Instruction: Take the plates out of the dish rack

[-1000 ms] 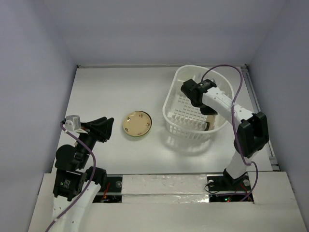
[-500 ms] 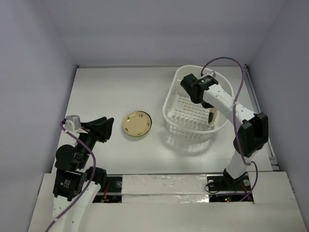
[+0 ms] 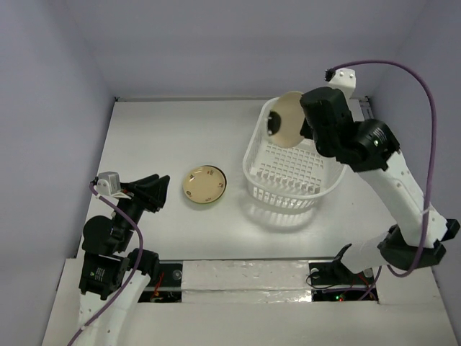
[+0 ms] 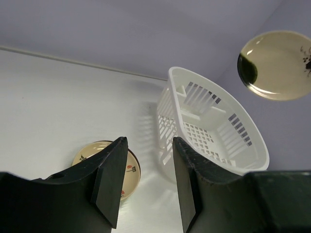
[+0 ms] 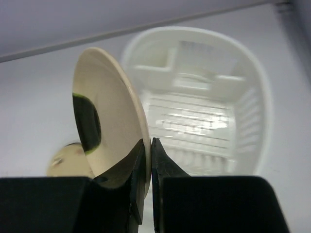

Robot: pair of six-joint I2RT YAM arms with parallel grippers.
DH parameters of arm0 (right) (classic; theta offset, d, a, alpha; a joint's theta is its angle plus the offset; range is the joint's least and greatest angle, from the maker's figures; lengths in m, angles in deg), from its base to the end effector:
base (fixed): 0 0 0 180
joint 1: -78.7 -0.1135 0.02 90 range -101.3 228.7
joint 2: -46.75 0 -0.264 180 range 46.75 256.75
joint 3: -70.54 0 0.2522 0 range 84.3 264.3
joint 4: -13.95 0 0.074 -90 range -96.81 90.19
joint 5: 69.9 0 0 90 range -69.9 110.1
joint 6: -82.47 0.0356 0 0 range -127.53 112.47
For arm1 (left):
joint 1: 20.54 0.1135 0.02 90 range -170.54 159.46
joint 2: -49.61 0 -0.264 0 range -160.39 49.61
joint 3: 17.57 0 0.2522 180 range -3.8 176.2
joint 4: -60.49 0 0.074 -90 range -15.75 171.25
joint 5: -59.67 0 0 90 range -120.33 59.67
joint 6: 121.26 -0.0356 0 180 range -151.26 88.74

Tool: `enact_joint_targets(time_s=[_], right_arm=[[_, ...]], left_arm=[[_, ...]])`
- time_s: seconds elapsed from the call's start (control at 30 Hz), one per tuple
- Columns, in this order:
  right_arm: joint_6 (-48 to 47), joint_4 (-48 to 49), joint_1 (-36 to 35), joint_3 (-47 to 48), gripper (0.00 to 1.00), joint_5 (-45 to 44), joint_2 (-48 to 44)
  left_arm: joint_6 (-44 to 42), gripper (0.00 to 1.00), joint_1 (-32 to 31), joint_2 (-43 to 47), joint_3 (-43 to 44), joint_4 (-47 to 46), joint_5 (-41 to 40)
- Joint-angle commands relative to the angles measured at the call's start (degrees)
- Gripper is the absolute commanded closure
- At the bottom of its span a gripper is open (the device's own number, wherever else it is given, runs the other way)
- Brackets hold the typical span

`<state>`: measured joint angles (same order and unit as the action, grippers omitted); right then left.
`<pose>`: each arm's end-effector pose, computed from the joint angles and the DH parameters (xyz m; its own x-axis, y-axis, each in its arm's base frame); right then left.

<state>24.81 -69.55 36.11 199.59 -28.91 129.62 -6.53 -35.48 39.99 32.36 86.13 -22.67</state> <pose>0.1943 0.1421 0.4984 -0.3782 0.1290 -0.9167 0.2371 0.9707 0.0388 0.0546 -0.0195 0.3484 0.0632 -0.4460 -0.8928 0.4476 0.8122 -0.3740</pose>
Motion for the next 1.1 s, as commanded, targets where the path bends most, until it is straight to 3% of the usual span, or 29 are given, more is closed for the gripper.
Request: enact_joint_targets(time_s=[0.0, 0.2, 0.4, 0.7, 1.07], right_arm=[[2.1, 18.4, -6.2, -3.9, 1.00, 10.9, -1.7], [6.9, 35.0, -12.7, -13.2, 1.00, 17.0, 2.8], [10.3, 43.7, -14.6, -16.2, 1.00, 20.3, 11.4], [13.4, 43.9, -15.2, -18.3, 1.00, 18.9, 22.5], [15.8, 42.7, -15.2, -23.7, 1.00, 19.0, 27.3]], left_arm=[[-0.1, 0.61, 0.1, -0.5, 1.0, -2.3, -0.5], [0.1, 0.61, 0.1, -0.6, 1.2, -1.9, -2.2], [0.2, 0.61, 0.1, -0.3, 1.3, -1.4, -3.5], [0.4, 0.61, 0.1, -1.4, 1.2, -1.6, -2.9], [0.4, 0.61, 0.1, -1.7, 0.9, -1.9, -2.3]])
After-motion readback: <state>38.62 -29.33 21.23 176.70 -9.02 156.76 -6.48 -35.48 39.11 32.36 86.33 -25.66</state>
